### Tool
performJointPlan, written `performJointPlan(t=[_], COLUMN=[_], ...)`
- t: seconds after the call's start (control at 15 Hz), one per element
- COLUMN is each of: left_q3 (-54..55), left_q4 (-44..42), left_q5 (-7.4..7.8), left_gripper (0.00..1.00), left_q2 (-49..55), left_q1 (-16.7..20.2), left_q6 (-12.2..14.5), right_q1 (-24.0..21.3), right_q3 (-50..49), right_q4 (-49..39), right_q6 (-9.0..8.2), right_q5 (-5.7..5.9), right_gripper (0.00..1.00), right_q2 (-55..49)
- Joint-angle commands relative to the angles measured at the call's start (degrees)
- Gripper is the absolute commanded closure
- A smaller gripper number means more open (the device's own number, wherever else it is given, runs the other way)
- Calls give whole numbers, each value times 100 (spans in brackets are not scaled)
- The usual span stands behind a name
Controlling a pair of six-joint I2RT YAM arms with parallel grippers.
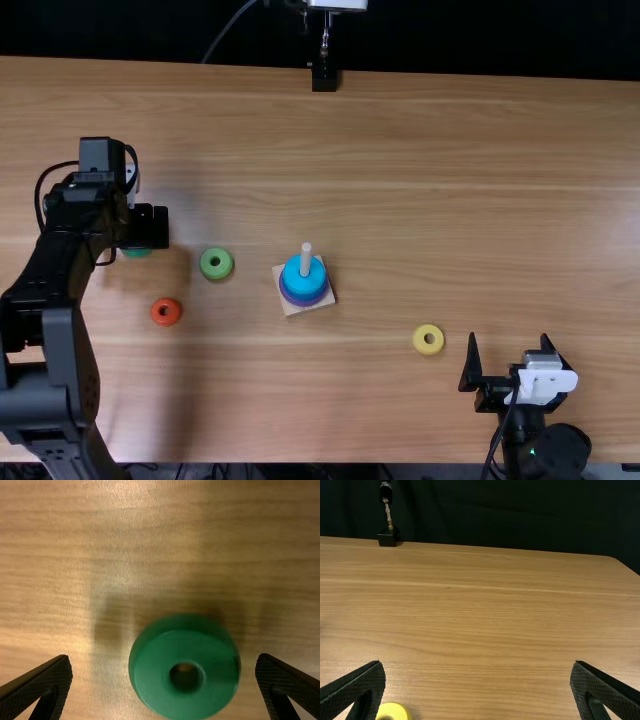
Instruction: Build the Hanoi tower: stack the rings onto the peg from bottom to top in this color order: purple, dark blue, light blue, dark green, light green, yellow, orange.
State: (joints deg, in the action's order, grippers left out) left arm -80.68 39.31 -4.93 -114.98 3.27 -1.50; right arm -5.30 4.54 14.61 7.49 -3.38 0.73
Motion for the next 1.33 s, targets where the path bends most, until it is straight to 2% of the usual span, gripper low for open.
performJointPlan(t=[0.0, 0.67, 0.8, 0.87, 0.93, 1.0, 1.07, 1.27], left_q3=[-176, -167, -167, -167, -167, -158, -167, -193], left_q4=[3, 3, -18, -50, -81, -71, -8, 214], left_q5=[18, 29, 39, 103, 314, 503, 556, 567], left_gripper=[0, 0, 55, 84, 100, 100, 100, 100], left_q2=[-165, -350, -341, -341, -332, -315, -297, -218], left_q1=[-19, 7, 16, 16, 16, 25, 16, -2], left_q6=[44, 23, 23, 2, -8, -19, -30, -219], right_q1=[-41, -41, -41, -41, -41, -41, -41, -41], right_q3=[-366, -366, -366, -366, -366, -366, -366, -366], right_q4=[433, 433, 433, 433, 433, 433, 433, 433], right_q6=[0, 0, 0, 11, 0, 0, 11, 0], right_q5=[-31, -31, -31, -31, -31, -31, -31, -31], right_gripper=[0, 0, 0, 0, 0, 0, 0, 0], right_q2=[-73, -73, -73, -73, -73, -73, -73, -73])
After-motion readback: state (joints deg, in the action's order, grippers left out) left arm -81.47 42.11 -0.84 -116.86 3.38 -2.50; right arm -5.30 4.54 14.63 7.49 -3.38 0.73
